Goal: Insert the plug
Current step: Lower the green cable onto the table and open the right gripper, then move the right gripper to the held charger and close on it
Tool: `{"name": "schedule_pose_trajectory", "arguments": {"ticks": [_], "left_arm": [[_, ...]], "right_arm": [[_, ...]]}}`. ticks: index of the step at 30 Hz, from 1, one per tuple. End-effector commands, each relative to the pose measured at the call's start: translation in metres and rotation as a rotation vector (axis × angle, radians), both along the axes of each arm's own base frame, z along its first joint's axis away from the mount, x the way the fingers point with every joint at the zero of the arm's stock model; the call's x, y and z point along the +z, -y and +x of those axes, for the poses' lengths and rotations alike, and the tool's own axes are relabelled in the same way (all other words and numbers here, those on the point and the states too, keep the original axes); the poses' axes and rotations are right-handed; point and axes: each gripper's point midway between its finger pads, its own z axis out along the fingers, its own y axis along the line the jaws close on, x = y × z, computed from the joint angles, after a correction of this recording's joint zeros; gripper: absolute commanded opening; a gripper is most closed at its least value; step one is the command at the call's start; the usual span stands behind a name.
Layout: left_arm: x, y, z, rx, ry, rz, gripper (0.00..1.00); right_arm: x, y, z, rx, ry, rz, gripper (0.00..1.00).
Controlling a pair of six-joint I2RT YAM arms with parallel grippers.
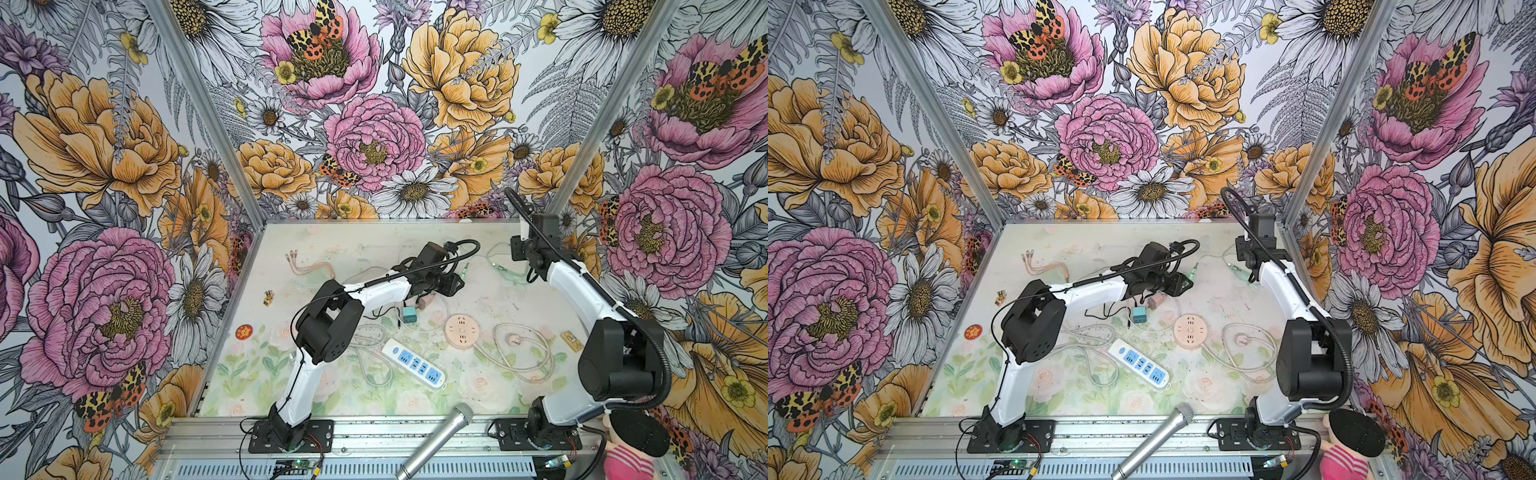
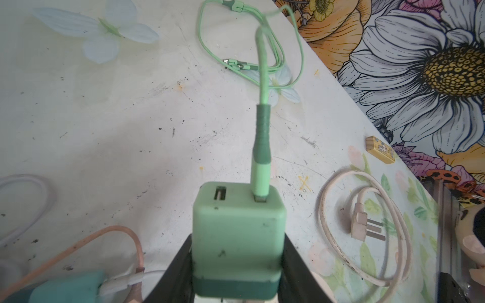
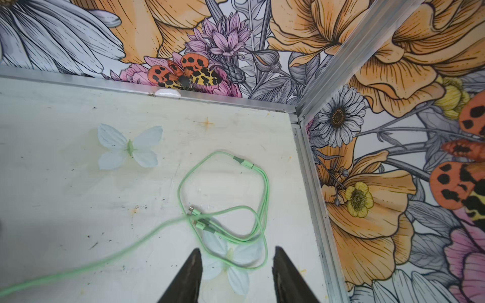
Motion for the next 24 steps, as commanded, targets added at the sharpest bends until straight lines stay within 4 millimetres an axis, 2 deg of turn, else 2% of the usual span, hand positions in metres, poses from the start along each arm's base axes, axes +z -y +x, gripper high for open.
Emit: {"name": "schedule_pose_trajectory", "arguments": {"ticks": [1,4,6,13,24], "left_arm": [[0.015,0.02,-0.002,-0.058,0.037,-0.049,0.39],[0.011,0.025,-0.005,-0.086,0.047,-0.046,0.39],[0.008,0.028,-0.008,-0.104,0.047,-0.057,0.39],[0.026,0.032,-0.019,-0.181,0.103,-0.114,0.39],[0.039,0.035,-0.022,-0.242,0.164,-0.139,0.4]], "right_arm": [[0.029,-0.02,-0.021,0.051,0.065,0.129,0.48],[0.038,-0.041,-0.039,0.118,0.087,0.251,0.51],[0.037,-0.056,-0.048,0.165,0.074,0.332,0.51],[-0.003,-0.087,-0.068,0.209,-0.078,0.531,0.49],[-0.024,-0.125,-0.089,0.292,-0.17,0.623,0.49]]}}
